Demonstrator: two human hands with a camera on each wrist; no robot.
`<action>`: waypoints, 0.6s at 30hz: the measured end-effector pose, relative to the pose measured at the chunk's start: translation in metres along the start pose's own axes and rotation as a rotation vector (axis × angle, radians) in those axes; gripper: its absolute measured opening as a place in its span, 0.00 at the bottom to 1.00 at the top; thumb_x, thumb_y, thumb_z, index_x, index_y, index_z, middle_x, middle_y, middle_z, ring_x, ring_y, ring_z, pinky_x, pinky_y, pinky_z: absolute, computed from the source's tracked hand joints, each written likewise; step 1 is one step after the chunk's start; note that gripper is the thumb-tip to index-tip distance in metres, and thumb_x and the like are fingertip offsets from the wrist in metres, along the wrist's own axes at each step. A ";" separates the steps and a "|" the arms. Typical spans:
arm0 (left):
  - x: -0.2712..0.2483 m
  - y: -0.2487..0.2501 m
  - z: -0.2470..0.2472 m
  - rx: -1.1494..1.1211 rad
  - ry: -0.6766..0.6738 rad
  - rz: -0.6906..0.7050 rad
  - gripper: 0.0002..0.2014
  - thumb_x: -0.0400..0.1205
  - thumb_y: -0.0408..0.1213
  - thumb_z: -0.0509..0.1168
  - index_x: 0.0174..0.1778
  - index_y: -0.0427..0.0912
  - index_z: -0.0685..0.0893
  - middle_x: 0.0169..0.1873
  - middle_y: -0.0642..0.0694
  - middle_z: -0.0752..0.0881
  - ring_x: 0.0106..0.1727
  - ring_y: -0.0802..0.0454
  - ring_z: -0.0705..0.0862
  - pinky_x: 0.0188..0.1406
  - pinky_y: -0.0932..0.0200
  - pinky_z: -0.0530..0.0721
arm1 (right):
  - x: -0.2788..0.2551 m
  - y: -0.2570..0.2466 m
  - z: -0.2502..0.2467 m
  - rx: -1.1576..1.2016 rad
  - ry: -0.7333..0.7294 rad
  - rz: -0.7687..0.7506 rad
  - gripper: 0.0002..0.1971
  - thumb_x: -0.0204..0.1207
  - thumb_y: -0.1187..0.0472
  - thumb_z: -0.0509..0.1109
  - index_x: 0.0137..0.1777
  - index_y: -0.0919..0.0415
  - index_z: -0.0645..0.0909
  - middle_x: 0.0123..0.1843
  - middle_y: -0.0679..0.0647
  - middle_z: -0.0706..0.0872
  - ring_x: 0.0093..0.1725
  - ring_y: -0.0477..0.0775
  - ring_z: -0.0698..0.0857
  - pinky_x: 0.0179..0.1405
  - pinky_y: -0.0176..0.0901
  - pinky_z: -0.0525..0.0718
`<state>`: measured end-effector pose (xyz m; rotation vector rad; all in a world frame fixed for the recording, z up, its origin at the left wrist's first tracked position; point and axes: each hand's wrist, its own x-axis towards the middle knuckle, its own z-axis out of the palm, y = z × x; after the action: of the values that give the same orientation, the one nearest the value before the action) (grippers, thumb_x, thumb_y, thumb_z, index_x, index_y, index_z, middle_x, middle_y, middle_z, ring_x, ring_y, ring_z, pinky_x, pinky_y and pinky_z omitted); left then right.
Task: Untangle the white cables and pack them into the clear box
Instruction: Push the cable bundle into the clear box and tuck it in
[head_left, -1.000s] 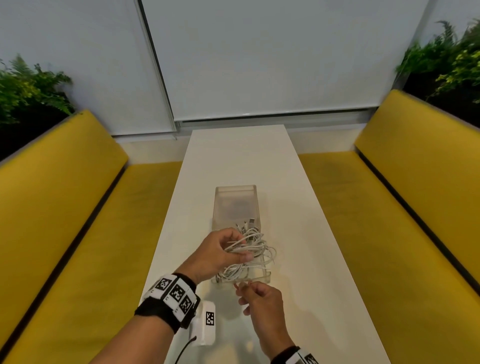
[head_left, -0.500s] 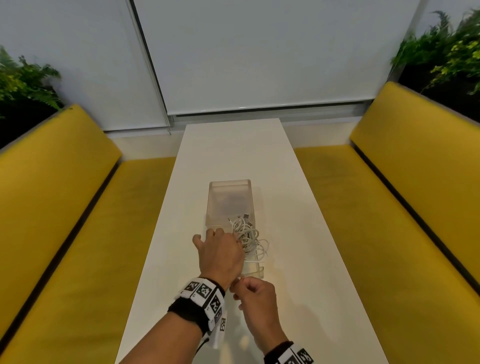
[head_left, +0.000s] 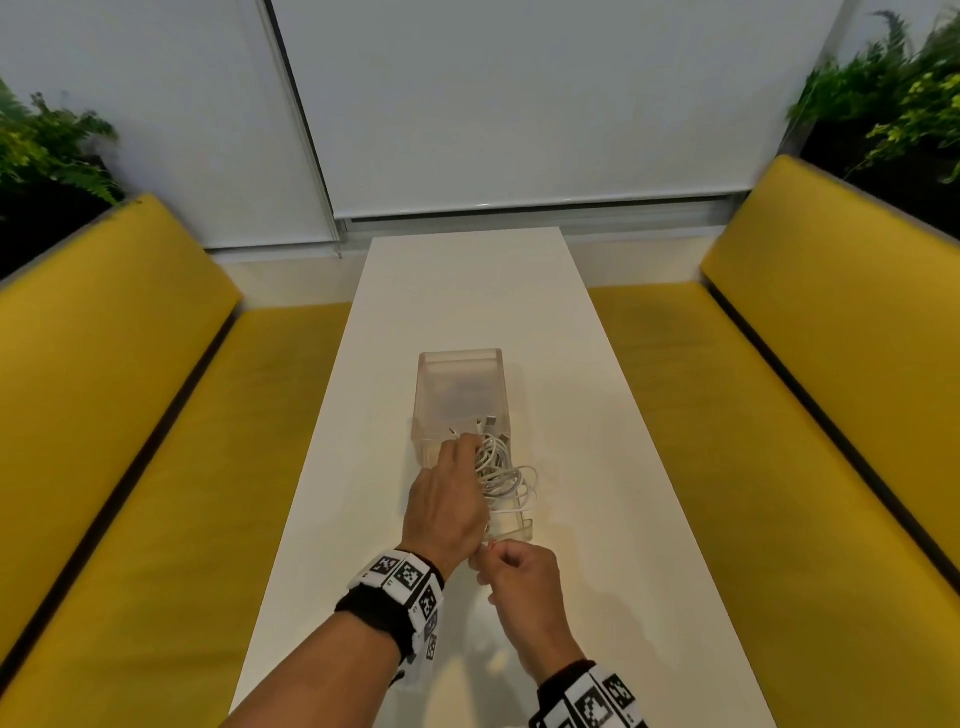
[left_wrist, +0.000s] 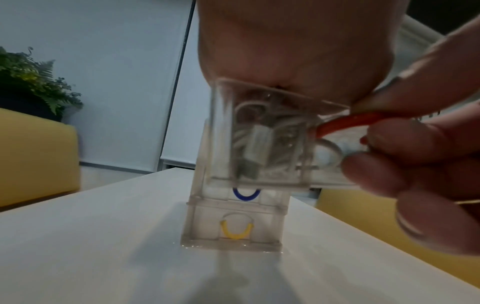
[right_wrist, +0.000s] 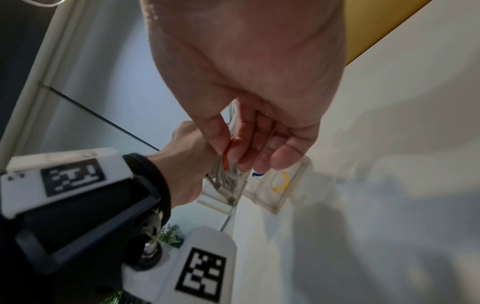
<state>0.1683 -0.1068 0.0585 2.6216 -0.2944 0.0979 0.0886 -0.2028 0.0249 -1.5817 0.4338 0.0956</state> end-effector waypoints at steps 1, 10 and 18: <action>-0.001 -0.002 -0.002 -0.028 -0.006 0.011 0.21 0.77 0.30 0.57 0.65 0.52 0.69 0.57 0.46 0.83 0.44 0.36 0.83 0.44 0.46 0.81 | -0.001 -0.001 0.000 0.000 -0.001 -0.005 0.14 0.75 0.64 0.74 0.34 0.77 0.83 0.29 0.57 0.81 0.32 0.50 0.75 0.33 0.40 0.76; -0.003 -0.008 0.004 0.011 -0.135 0.142 0.19 0.80 0.64 0.50 0.49 0.51 0.66 0.50 0.50 0.72 0.47 0.46 0.76 0.52 0.47 0.72 | -0.002 -0.010 0.000 0.006 -0.005 0.010 0.18 0.58 0.60 0.66 0.37 0.79 0.82 0.29 0.59 0.79 0.32 0.53 0.73 0.34 0.46 0.71; 0.005 0.006 0.007 0.080 -0.032 -0.039 0.24 0.88 0.60 0.42 0.56 0.46 0.74 0.53 0.46 0.83 0.51 0.41 0.84 0.54 0.44 0.77 | -0.003 -0.003 0.002 0.014 -0.003 0.001 0.11 0.73 0.69 0.73 0.33 0.78 0.81 0.29 0.60 0.83 0.31 0.51 0.77 0.32 0.42 0.76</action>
<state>0.1717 -0.1162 0.0561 2.7088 -0.2555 0.0558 0.0872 -0.2003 0.0283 -1.5674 0.4321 0.0947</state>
